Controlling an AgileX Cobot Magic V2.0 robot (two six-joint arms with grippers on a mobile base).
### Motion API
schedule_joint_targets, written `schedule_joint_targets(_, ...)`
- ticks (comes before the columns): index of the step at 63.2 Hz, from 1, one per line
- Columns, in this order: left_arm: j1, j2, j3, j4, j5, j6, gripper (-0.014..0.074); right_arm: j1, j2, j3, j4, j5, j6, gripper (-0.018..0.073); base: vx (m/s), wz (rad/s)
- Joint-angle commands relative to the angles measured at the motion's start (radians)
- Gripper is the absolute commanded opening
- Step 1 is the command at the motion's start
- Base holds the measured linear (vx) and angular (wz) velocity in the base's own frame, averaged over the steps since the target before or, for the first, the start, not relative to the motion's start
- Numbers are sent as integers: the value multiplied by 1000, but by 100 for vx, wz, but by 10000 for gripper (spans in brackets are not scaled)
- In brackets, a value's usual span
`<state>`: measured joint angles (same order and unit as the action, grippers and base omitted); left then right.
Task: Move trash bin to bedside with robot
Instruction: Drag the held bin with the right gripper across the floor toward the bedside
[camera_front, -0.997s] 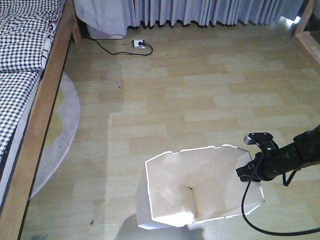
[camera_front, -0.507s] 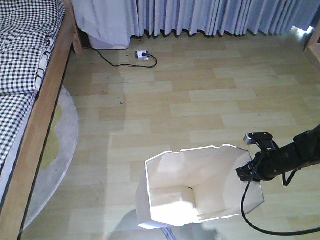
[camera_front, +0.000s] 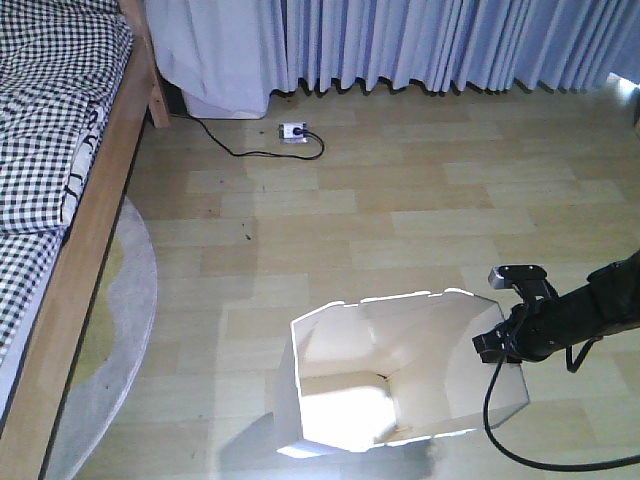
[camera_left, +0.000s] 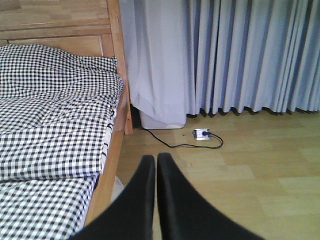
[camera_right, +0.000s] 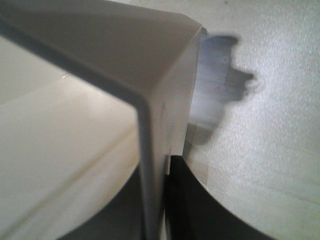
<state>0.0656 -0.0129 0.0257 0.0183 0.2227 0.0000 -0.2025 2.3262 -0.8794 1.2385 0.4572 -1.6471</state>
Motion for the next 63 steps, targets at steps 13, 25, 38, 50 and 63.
schedule_joint_targets(13, 1, -14, 19, -4, -71, 0, -6, -6, -73, -11, 46, 195, 8, -3, 27, 11)
schedule_joint_targets(25, 1, -14, 19, -4, -71, 0, -6, -6, -73, -11, 46, 195, 8, -3, 26, 10)
schedule_joint_targets(38, 1, -14, 19, -4, -71, 0, -6, -6, -73, -11, 46, 195, 8, -3, 28, 6)
schedule_joint_targets(50, 1, -14, 19, -4, -71, 0, -6, -6, -73, -11, 46, 195, 8, -3, 31, 0)
schedule_joint_targets(63, 1, -14, 19, -4, -71, 0, -6, -6, -73, -11, 46, 195, 8, -3, 32, -3)
